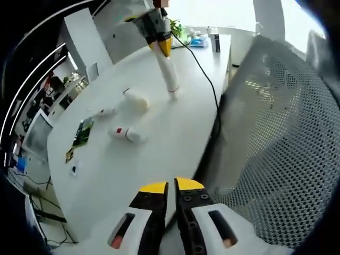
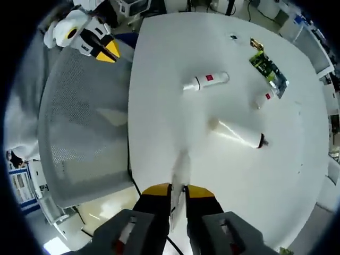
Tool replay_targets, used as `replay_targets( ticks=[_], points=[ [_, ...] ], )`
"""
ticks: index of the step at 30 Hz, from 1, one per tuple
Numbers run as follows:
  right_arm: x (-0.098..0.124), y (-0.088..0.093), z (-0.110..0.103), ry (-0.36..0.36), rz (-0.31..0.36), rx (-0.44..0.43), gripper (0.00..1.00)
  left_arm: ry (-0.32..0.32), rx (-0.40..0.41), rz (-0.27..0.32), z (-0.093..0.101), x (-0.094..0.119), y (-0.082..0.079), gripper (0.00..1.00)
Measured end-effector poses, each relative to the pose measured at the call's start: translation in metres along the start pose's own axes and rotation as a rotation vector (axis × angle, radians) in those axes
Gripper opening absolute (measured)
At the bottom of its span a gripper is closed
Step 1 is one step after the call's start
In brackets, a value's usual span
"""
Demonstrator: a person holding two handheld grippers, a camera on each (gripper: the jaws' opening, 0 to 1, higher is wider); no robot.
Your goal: Arrange the skincare products in the storage area until every visible bottle or jar stands upright without overlapping.
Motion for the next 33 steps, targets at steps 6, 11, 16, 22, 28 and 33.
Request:
replay_targets(
  ticks=[6,11,16,22,28,33],
  points=[
    [-0.003,0.007,0.008,0.001,0.052,-0.007,0.04,-0.037,0.011,-0.012,-0.006,-0.001,0.002,0.03],
    [-0.005,0.008,0.013,-0.024,0.124,-0.047,0.05,-0.058,0.048,-0.047,-0.012,-0.002,0.008,0.03],
    [-0.017,0.014,0.014,0.002,0.146,-0.034,0.07,-0.058,0.052,-0.063,-0.012,-0.003,0.010,0.03],
    [-0.028,0.016,0.012,0.015,0.198,-0.047,0.10,-0.060,0.056,-0.085,-0.012,-0.004,0.013,0.03],
    [-0.028,0.018,0.014,0.041,0.322,-0.132,0.19,-0.065,0.055,-0.090,-0.013,-0.004,0.014,0.03],
    [-0.026,0.021,0.015,0.050,0.461,-0.240,0.30,-0.063,0.048,-0.093,-0.013,-0.004,0.015,0.03]
  ],
)
Point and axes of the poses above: the point that each gripper's makers call its tool centre point, and the gripper's own axes: x roughly backward along the fingers, z roughly to its right, y roughly out of its underside, the point moved 4 cm from there along x, roughly backward along the fingers, and after that the axes turned 4 degrees about -z, right-handed, at the moved point
